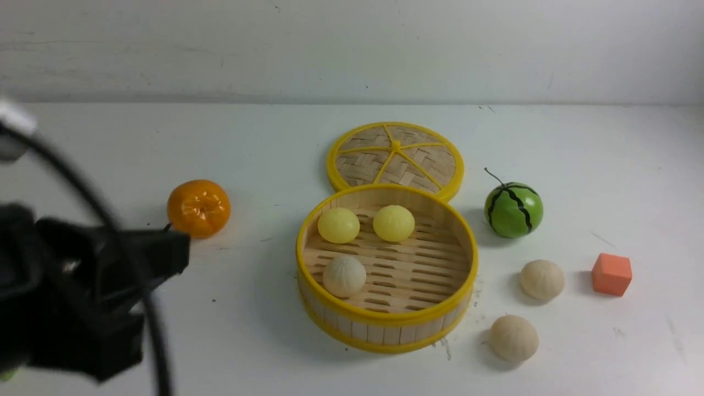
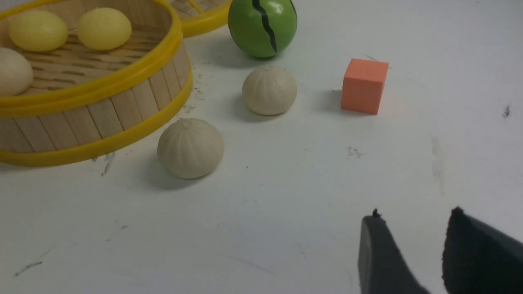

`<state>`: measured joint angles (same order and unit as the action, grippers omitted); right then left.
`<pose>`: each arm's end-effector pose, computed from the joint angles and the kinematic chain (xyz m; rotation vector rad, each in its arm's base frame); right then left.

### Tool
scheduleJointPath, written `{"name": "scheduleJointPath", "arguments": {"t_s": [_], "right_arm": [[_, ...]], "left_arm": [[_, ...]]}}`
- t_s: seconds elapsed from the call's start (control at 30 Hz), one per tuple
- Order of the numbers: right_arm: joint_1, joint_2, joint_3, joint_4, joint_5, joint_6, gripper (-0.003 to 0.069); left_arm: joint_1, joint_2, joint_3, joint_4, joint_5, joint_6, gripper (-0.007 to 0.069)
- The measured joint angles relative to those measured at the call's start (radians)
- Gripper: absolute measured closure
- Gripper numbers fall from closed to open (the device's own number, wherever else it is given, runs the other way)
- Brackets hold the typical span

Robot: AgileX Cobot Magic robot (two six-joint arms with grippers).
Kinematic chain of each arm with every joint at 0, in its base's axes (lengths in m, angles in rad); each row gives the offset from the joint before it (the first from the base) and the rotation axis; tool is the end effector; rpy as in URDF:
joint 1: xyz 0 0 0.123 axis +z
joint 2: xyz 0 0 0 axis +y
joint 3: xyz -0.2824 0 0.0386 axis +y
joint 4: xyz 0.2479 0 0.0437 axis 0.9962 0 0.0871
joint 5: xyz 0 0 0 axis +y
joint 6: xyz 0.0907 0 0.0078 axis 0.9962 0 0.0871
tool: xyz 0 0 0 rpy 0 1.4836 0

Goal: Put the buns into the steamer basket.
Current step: Use the right arm to grab a steamed stuffed bun

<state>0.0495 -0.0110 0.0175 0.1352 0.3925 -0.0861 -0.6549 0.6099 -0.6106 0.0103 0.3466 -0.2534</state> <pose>0.0517 0.0073 0.1728 -0.0454 1.8798 0.1092 0.1005 -0.0768 0.3369 0.3804 1.8366 -0.6242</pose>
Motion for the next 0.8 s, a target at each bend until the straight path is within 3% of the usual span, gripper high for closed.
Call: {"name": "scheduleJointPath", "arguments": {"t_s": [0.1,0.3,0.43,0.47,0.63,0.73,0.8], "right_arm": [[0.000,0.000,0.000,0.000,0.000,0.000,0.0418],[0.000,0.000,0.005,0.062,-0.032,0.037,0.0418],[0.000,0.000,0.010,0.201,-0.093,0.109,0.0418],[0.000,0.000,0.010,0.323,-0.150,0.162,0.0418],[0.000,0.000,0.008,0.500,-0.281,0.231,0.0418],[0.005,0.004,-0.037,0.535,-0.231,0.231,0.0418],[0.020,0.081,-0.168,0.518,-0.105,0.193,0.0418]], "left_arm": [[0.000,-0.177,0.208,-0.010,-0.135,-0.021,0.0638],[0.000,-0.347,0.363,0.004,-0.166,-0.037,0.0638],[0.000,-0.396,0.373,0.006,-0.143,-0.038,0.0638],[0.000,-0.405,0.373,0.007,-0.129,-0.038,0.0638],[0.000,-0.407,0.373,0.007,-0.092,-0.038,0.0638],[0.000,-0.407,0.373,0.007,-0.083,-0.039,0.0638],[0.000,-0.407,0.373,0.007,-0.082,-0.040,0.0638]]}}
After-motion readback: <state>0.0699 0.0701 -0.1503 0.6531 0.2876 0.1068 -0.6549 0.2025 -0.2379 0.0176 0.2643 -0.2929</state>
